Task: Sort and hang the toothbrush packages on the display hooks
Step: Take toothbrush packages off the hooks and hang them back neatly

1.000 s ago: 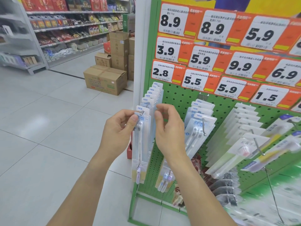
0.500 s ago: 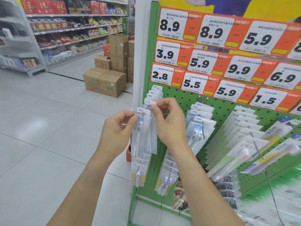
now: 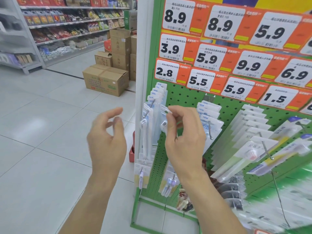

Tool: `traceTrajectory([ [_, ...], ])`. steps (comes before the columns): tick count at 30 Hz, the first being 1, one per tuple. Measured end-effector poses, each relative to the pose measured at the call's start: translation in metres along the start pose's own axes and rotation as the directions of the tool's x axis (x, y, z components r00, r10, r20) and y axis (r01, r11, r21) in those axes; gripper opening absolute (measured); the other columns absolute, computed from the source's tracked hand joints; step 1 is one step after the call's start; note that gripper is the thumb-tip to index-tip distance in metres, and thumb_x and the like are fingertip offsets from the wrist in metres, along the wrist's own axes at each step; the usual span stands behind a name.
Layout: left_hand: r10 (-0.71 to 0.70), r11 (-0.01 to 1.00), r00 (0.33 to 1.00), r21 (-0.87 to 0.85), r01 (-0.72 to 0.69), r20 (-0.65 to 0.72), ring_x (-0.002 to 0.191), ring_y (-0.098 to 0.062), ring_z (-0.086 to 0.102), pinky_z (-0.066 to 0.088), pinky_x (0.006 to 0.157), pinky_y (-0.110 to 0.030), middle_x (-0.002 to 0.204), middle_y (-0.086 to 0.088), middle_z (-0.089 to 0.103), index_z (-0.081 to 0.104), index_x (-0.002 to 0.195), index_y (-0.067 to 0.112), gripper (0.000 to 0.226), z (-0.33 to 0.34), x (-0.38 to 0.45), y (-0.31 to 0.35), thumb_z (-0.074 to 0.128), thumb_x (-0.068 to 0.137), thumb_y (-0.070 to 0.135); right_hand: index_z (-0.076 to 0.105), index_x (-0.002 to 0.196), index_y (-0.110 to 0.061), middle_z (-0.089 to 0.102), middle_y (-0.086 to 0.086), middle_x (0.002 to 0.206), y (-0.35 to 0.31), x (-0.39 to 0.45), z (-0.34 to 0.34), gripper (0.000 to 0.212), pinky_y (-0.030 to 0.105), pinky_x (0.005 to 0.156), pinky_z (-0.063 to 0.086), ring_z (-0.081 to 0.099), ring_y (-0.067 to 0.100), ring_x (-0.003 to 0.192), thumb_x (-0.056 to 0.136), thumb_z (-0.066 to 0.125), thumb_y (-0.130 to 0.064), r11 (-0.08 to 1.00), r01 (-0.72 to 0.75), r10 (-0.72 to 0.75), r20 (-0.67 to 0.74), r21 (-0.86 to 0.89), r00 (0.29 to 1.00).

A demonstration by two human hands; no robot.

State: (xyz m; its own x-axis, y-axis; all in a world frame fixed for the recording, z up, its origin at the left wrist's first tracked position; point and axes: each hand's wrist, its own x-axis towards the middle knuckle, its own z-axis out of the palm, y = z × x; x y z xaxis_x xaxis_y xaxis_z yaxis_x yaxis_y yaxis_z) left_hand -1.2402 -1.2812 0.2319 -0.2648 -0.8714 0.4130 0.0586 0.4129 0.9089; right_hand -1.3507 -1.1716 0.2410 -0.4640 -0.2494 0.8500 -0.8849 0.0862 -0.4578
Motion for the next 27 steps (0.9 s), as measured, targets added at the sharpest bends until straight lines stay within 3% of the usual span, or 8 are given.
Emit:
traceTrajectory([
  [2, 0.154, 0.985, 0.984, -0.063, -0.16, -0.088, 0.096, -0.011, 0.061, 0.046, 0.085, -0.027, 0.103, 0.005, 0.068, 0.066, 0.099, 0.016, 0.024, -0.007, -0.022, 0.013, 0.048, 0.099, 0.0, 0.068, 0.104, 0.003, 0.061, 0.005, 0.095, -0.005, -0.013, -0.007, 0.011, 0.028, 0.076, 0.05, 0.058, 0.019, 0.085, 0.095, 0.062, 0.006, 0.999, 0.032, -0.031, -0.019, 0.02, 0.999],
  [4, 0.249, 0.962, 0.969, -0.113, -0.247, -0.003, 0.095, -0.013, 0.062, 0.043, 0.087, -0.021, 0.096, -0.003, 0.066, 0.063, 0.092, 0.008, 0.024, -0.013, -0.046, 0.015, 0.045, 0.094, -0.008, 0.068, 0.103, 0.003, 0.059, 0.003, 0.096, -0.011, -0.029, -0.012, 0.014, 0.018, 0.081, 0.046, 0.056, 0.013, 0.087, 0.091, 0.064, 0.009, 0.997, 0.028, -0.028, -0.006, 0.072, 1.0],
  [9, -0.079, 0.996, 0.922, -0.005, 0.087, 0.38, 0.102, 0.0, 0.061, 0.041, 0.08, -0.004, 0.114, 0.023, 0.067, 0.063, 0.112, 0.034, 0.029, -0.02, -0.08, -0.01, 0.051, 0.103, 0.01, 0.067, 0.106, -0.019, 0.062, -0.01, 0.099, -0.017, -0.074, -0.021, 0.02, 0.019, 0.078, 0.049, 0.064, 0.01, 0.088, 0.094, 0.064, -0.003, 0.906, -0.284, 0.262, 0.11, 0.315, 0.959],
  [12, -0.239, 0.961, 0.755, 0.038, 0.274, 0.611, 0.109, -0.001, 0.065, 0.048, 0.09, -0.013, 0.115, 0.019, 0.072, 0.068, 0.118, 0.031, 0.03, -0.021, -0.086, -0.031, 0.048, 0.105, 0.013, 0.07, 0.101, -0.025, 0.071, -0.01, 0.095, -0.009, -0.103, -0.018, 0.018, 0.028, 0.077, 0.054, 0.068, 0.015, 0.089, 0.095, 0.068, -0.008, 0.725, -0.592, 0.527, 0.271, 0.351, 0.806],
  [15, -0.412, 0.887, 0.663, 0.11, 0.448, 0.626, 0.099, -0.021, 0.072, 0.059, 0.087, -0.034, 0.103, 0.003, 0.078, 0.076, 0.108, 0.018, 0.025, -0.022, -0.089, -0.056, 0.053, 0.102, 0.01, 0.071, 0.099, -0.022, 0.073, -0.013, 0.089, 0.009, -0.123, -0.018, 0.02, 0.025, 0.079, 0.054, 0.069, 0.01, 0.084, 0.092, 0.07, -0.004, 0.592, -0.736, 0.656, 0.336, 0.328, 0.676],
  [18, -0.497, 0.832, 0.602, 0.147, 0.534, 0.624, 0.087, -0.028, 0.075, 0.06, 0.072, -0.027, 0.092, -0.005, 0.079, 0.077, 0.101, 0.012, 0.02, -0.019, -0.092, -0.066, 0.058, 0.1, 0.007, 0.073, 0.1, -0.017, 0.075, -0.005, 0.087, 0.027, -0.132, -0.02, 0.017, 0.034, 0.078, 0.058, 0.07, 0.013, 0.082, 0.09, 0.073, -0.004, 0.463, -0.821, 0.725, 0.389, 0.335, 0.568],
  [23, -0.505, 0.833, 0.617, 0.153, 0.532, 0.604, 0.079, -0.021, 0.076, 0.06, 0.069, -0.025, 0.087, -0.004, 0.079, 0.077, 0.1, 0.014, 0.019, -0.014, -0.092, -0.065, 0.06, 0.098, 0.006, 0.072, 0.106, -0.015, 0.077, 0.004, 0.09, 0.036, -0.13, -0.03, 0.013, 0.034, 0.066, 0.06, 0.072, 0.017, 0.081, 0.093, 0.07, -0.018, 0.233, -0.94, 0.712, 0.614, 0.249, 0.34],
  [27, -0.516, 0.811, 0.682, 0.04, 0.584, 0.518, 0.079, -0.028, 0.077, 0.063, 0.072, -0.031, 0.089, -0.009, 0.079, 0.076, 0.103, 0.008, 0.016, -0.015, -0.085, -0.065, 0.06, 0.098, 0.007, 0.071, 0.114, -0.009, 0.077, 0.01, 0.1, 0.039, -0.139, -0.038, 0.03, 0.049, 0.078, 0.062, 0.074, 0.032, 0.091, 0.088, 0.075, -0.024, 0.249, -0.961, 0.547, 0.801, 0.119, 0.241],
])
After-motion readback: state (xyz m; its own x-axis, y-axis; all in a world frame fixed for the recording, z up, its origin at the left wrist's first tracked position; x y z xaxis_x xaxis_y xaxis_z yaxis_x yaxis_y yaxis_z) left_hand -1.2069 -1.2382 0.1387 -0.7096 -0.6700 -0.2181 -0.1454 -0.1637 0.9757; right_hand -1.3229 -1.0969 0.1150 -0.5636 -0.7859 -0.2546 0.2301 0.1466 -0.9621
